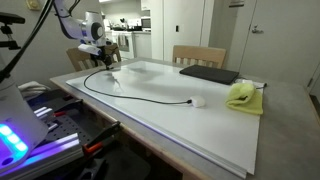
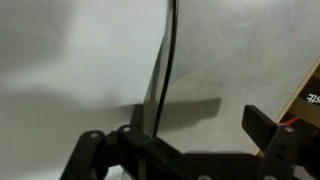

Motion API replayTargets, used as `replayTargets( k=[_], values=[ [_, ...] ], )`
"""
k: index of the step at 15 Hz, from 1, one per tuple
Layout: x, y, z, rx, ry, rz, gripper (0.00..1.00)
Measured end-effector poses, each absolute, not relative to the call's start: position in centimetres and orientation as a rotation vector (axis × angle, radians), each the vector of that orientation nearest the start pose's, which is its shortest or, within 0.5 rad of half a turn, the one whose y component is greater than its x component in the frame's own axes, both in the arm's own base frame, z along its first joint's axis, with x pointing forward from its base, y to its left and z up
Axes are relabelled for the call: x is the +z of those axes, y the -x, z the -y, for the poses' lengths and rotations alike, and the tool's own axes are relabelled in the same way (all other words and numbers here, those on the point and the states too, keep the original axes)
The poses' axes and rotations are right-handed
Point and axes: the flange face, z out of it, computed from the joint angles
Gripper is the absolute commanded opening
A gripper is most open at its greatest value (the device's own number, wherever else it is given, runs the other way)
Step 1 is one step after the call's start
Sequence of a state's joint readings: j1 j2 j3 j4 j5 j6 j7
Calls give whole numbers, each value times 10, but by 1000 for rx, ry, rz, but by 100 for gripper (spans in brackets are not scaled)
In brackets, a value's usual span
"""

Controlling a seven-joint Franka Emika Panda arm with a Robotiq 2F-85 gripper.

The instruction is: Put the charging cable in circular form.

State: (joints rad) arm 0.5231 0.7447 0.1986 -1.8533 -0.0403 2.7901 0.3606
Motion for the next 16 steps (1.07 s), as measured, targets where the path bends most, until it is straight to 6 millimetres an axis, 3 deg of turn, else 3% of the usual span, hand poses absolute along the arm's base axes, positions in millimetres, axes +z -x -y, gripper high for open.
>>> replayTargets(
  k=[16],
  values=[
    [143,-498,-420,-180,2875,390,100]
  ],
)
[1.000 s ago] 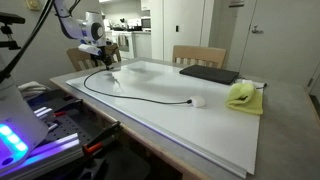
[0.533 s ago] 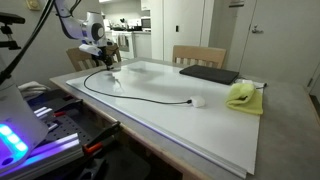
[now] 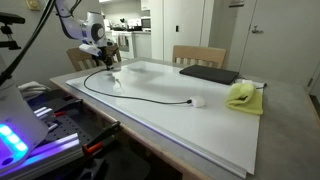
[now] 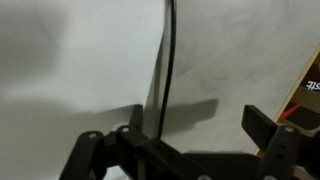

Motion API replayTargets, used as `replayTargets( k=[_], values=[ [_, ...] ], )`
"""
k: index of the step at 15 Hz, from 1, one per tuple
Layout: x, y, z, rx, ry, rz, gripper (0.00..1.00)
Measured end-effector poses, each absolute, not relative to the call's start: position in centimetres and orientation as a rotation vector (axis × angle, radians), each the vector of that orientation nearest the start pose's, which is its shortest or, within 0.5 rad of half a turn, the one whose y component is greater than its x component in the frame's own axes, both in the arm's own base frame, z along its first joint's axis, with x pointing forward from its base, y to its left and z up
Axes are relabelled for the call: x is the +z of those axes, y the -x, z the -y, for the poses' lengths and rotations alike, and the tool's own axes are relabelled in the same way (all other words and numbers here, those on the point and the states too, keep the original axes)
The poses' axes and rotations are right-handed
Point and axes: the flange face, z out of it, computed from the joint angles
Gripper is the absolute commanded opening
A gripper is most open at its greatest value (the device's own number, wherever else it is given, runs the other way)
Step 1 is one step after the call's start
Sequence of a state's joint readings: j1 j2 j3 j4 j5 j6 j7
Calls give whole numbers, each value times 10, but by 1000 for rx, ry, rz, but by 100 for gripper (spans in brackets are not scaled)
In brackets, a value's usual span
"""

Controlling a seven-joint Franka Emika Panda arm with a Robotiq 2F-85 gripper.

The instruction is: Put the charging cable in circular form.

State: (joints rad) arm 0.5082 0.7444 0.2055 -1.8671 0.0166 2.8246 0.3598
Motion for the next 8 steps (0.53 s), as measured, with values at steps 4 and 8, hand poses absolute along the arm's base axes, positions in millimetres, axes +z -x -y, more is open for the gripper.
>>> replayTargets(
  k=[4,8],
  values=[
    [145,-495,-425,-169,2854,402,100],
    [147,-486,-435,-148,2829,413,100]
  ],
)
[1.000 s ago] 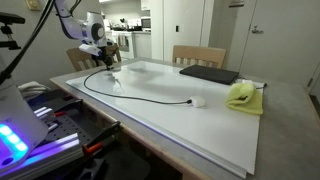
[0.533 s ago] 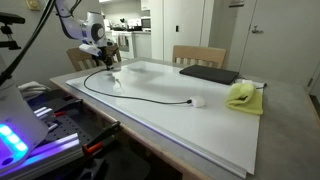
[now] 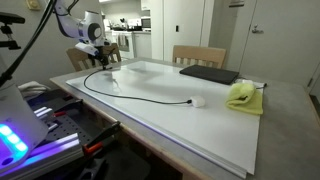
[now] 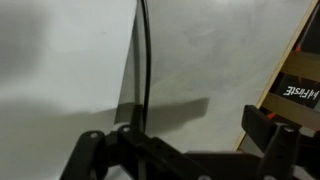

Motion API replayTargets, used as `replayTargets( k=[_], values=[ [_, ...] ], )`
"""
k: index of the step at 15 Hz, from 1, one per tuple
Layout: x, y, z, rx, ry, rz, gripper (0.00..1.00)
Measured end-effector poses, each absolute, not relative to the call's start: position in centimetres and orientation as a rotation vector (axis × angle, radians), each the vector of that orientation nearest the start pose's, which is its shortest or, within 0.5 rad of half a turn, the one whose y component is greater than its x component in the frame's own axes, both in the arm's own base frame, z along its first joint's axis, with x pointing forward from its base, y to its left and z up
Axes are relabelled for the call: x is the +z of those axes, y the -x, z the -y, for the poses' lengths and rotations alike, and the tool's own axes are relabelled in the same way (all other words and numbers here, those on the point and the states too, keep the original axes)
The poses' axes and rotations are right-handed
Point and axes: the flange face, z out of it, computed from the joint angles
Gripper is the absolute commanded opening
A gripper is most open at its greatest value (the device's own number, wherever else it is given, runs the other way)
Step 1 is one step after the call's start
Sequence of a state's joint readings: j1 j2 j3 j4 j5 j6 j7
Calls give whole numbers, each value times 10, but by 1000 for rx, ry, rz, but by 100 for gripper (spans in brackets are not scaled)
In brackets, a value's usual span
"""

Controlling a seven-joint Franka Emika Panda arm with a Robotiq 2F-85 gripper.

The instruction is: Put the charging cable in circular form.

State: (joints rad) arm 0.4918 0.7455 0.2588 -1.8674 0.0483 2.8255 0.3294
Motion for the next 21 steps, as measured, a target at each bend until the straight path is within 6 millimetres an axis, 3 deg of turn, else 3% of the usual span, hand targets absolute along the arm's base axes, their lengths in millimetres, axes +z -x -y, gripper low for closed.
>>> replayTargets(
  k=[5,7,17,21],
  values=[
    [140,-485,-429,-133,2843,407,100],
    [139,-486,-427,-137,2846,403,72],
    [145,-497,-416,-172,2855,381,3],
    [143,-500,-411,-172,2861,370,0]
  ],
)
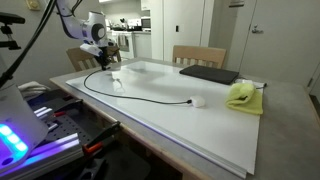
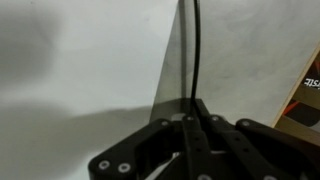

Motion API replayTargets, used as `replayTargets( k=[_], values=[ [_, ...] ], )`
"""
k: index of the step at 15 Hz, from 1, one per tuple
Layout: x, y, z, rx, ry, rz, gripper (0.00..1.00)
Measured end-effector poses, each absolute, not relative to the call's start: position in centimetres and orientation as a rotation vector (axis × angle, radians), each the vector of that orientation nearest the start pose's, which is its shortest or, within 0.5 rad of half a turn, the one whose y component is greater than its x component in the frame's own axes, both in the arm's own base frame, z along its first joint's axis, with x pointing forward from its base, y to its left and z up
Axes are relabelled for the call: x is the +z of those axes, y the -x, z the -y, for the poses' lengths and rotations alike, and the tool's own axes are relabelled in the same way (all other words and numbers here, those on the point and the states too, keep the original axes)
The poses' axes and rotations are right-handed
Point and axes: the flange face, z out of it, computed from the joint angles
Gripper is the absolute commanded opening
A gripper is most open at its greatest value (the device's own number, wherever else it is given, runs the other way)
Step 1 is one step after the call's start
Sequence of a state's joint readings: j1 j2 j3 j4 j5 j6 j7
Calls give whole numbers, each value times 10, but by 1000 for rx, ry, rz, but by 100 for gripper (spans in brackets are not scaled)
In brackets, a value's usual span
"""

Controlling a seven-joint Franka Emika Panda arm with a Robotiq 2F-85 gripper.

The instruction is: Put the charging cable in circular form.

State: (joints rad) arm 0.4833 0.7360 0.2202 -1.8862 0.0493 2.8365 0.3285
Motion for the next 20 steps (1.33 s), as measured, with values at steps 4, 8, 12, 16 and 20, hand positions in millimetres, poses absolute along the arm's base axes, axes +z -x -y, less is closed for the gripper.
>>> replayTargets(
  k=[4,8,12,16,20],
  values=[
    [143,-501,-410,-172,2862,368,1],
    [143,-501,-410,-168,2863,369,1],
    [156,-505,-406,-189,2866,336,1],
    [183,-516,-390,-257,2874,278,1],
    [207,-520,-365,-320,2893,185,1]
  ],
)
